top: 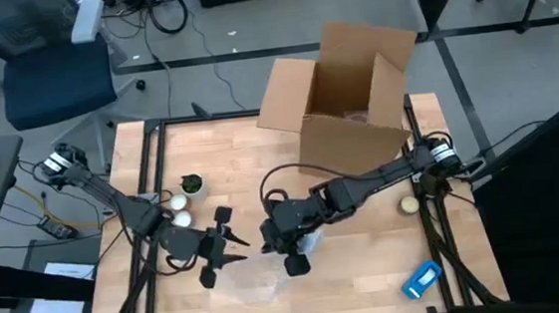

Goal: Wrap mug
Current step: Wrap the purple mug with the bubble wrap

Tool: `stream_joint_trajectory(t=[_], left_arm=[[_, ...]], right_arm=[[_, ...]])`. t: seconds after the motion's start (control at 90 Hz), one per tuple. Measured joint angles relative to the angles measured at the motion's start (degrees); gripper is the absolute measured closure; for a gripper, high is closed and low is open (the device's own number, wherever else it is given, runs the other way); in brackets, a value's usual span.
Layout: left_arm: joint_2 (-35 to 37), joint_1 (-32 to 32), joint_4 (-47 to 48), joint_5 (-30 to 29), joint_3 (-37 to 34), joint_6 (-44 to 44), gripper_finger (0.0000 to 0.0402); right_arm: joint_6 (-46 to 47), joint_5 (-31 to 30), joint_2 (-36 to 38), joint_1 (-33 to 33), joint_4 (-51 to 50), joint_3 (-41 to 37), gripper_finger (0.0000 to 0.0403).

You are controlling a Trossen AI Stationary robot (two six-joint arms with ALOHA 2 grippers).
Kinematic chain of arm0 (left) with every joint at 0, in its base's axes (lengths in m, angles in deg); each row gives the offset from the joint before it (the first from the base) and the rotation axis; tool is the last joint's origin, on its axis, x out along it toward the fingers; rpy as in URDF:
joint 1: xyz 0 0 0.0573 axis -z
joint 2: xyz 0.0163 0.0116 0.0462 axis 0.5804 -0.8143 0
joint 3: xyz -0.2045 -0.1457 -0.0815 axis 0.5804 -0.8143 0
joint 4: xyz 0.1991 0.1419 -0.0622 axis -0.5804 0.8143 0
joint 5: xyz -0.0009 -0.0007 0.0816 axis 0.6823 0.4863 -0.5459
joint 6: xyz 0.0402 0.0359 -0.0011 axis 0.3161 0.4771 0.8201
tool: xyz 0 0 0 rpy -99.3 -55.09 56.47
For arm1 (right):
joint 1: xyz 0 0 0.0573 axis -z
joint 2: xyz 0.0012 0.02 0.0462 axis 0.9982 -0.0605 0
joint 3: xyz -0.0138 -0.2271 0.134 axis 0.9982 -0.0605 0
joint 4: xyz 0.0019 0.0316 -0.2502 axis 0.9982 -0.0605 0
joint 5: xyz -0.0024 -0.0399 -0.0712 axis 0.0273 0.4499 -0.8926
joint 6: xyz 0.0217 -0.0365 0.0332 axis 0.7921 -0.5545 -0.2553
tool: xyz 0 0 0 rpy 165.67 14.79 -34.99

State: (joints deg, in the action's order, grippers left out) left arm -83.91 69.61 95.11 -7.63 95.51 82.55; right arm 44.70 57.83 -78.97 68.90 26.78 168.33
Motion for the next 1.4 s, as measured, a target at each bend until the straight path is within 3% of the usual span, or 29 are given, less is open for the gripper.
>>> stream_joint_trajectory(t=[0.2,0.433,0.578,0.733,0.978,1.211,1.4], left_arm=[[0.43,-1.88,2.10,8.55,0.85,-8.67,0.0212],[-2.78,-4.59,-1.68,8.58,0.87,-10.62,0.0145],[-6.23,-5.81,-3.88,8.62,0.96,-10.47,0.0132],[-8.61,-5.80,-4.31,8.57,0.93,-8.39,0.0189],[-8.53,-5.79,-4.67,6.26,1.64,-6.10,0.0383],[-8.44,-7.79,2.20,1.07,2.47,-8.65,0.0401],[-8.44,-9.38,5.82,1.03,2.49,-11.26,0.0401]], right_arm=[[0.11,-0.02,0.00,0.00,0.04,0.00,0.0403],[-0.30,-0.02,-0.02,0.00,0.06,0.00,0.0403],[0.04,-2.53,-0.02,-0.02,-0.58,0.00,0.0403],[2.11,-4.26,-0.04,-0.17,-1.14,0.00,0.0403],[4.63,-8.19,-0.07,-1.66,-0.87,0.00,0.0403],[4.04,-16.27,0.02,-5.59,-1.17,1.47,0.0399],[2.85,-16.70,0.28,-8.99,0.87,2.68,0.0362]])
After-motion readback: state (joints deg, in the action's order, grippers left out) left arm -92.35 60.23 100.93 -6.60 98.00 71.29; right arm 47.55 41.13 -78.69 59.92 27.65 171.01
